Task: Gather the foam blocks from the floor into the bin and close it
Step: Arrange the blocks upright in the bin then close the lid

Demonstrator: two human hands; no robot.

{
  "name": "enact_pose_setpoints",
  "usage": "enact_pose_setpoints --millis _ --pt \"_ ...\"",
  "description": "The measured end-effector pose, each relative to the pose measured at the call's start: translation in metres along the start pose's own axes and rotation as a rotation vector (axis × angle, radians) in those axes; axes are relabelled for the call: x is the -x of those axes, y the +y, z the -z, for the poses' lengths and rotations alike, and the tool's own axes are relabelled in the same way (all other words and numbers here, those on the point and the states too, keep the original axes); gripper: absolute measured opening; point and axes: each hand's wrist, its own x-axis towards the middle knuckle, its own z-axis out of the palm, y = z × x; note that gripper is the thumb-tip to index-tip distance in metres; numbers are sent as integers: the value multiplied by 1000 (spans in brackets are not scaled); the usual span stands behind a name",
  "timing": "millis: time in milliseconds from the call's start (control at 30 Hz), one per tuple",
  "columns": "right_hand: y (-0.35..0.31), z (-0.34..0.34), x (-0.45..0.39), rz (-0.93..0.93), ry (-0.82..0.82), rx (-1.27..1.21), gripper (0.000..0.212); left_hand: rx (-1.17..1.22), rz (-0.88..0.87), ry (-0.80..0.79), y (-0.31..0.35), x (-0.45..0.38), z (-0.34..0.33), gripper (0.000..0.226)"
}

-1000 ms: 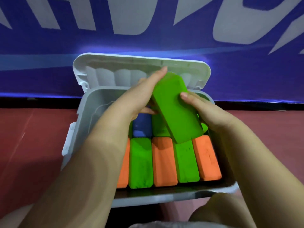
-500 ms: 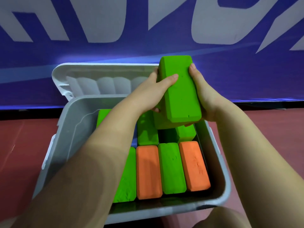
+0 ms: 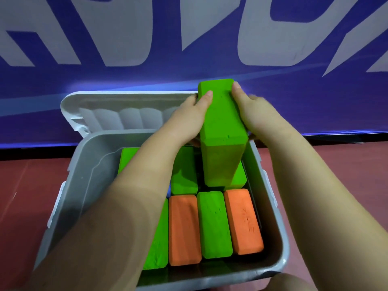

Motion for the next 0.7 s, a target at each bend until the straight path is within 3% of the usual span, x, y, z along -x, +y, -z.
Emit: enact_pose_setpoints --millis 33,133,233,367,467,600,700 --pt "-1 1 1 127 26 21 54 -46 -45 50 2 -1 3 53" --pt "2 6 7 279 -130 44 78 -163 -99 107 10 4 11 53" --pt "0 5 4 320 -146 70 68 -17 -46 -34 11 9 18 61" --pt "-7 4 1 328 -126 123 64 -46 31 -273 15 13 29 100" --pt "-10 2 -1 334 -106 135 64 -120 49 -298 23 10 38 103" --pt "-9 -4 -6 332 -54 175 65 -210 67 -340 30 9 42 125" --pt "-11 -1 -6 314 -39 220 65 -148 48 -349 26 9 38 115"
